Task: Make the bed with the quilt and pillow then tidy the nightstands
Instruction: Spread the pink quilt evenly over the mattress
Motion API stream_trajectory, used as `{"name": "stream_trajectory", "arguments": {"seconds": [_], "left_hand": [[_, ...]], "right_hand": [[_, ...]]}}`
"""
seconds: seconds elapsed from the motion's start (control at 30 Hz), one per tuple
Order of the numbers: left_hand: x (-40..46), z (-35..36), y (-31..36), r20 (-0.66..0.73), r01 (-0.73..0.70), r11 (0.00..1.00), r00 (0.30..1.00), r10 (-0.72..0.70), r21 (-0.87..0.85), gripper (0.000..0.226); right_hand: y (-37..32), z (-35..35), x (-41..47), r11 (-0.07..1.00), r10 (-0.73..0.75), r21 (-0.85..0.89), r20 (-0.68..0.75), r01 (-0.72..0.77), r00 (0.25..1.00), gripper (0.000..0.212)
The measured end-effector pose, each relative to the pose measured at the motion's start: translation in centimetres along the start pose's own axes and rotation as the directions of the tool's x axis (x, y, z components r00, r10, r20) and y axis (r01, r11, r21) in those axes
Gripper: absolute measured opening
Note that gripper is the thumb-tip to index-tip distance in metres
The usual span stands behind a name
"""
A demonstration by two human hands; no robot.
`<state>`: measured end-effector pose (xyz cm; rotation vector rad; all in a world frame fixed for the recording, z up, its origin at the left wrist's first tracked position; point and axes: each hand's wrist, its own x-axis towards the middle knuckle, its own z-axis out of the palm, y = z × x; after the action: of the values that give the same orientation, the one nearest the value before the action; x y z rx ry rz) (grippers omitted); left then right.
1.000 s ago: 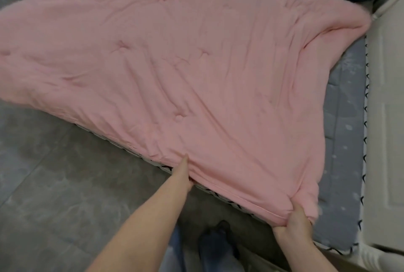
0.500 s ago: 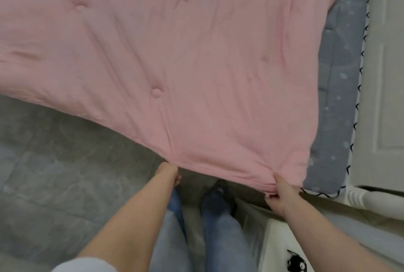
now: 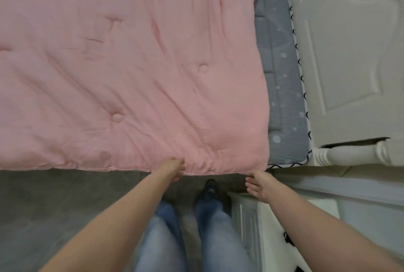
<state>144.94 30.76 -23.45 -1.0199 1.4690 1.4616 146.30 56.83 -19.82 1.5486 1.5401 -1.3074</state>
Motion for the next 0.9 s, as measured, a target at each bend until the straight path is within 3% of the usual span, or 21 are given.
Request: {"name": "stream_trajectory", "arguments": {"seconds": [0.17,0.27,0.33,0.4,0.47,0.53,0.63,0.8,0.9], "left_hand": [[-1.2,5.2,5.8,0.012,-0.35,0.932,0.937,0.35,0.093,0.016],[-1.8,9.0,8.0,0.052,-0.436,0.894,0.9,0.433,0.102,0.016],[-1.2,12.0,9.0,0.1,-0.444,0.883,0.896,0.433,0.151,0.013],[0.0,14.8,9.8,0.138,-0.441,0.864,0.898,0.419,0.244,0.016],[1.3,18.2,11.0,0.144,-0.386,0.871,0.922,0.359,0.304,0.032],[2.3,21.2,12.4,0.122,-0.337,0.893,0.941,0.315,0.297,0.052],[4.1,25.2,14.4,0.047,-0.348,0.886,0.935,0.351,0.305,0.067],[6.5,26.9,16.0,-0.059,-0.318,0.837,0.922,0.382,0.446,0.085],[8.5,26.5,16.8,-0.088,-0.282,0.841,0.929,0.359,0.462,0.097]], "right_hand": [[-3.4,-1.7,1.5,0.994,-0.108,0.021,-0.043,0.109,0.993,0.017],[-5.0,-3.2,3.4,0.974,-0.202,-0.117,-0.073,0.192,0.977,0.042],[-6.2,-4.9,4.3,0.933,-0.249,-0.282,-0.064,0.222,0.966,0.063],[-7.6,-6.4,4.7,0.879,-0.276,-0.406,-0.004,0.25,0.961,0.063],[-9.1,-7.8,5.5,0.842,-0.282,-0.463,0.064,0.278,0.957,0.057],[-10.5,-8.5,6.7,0.799,-0.319,-0.497,0.129,0.34,0.939,0.067],[-12.6,-9.5,10.9,0.805,-0.303,-0.467,0.207,0.366,0.93,0.086],[-15.8,-8.2,11.1,0.869,-0.259,-0.352,0.275,0.348,0.926,0.077],[-16.3,-5.9,12.2,0.872,-0.256,-0.331,0.321,0.361,0.912,0.089]]}}
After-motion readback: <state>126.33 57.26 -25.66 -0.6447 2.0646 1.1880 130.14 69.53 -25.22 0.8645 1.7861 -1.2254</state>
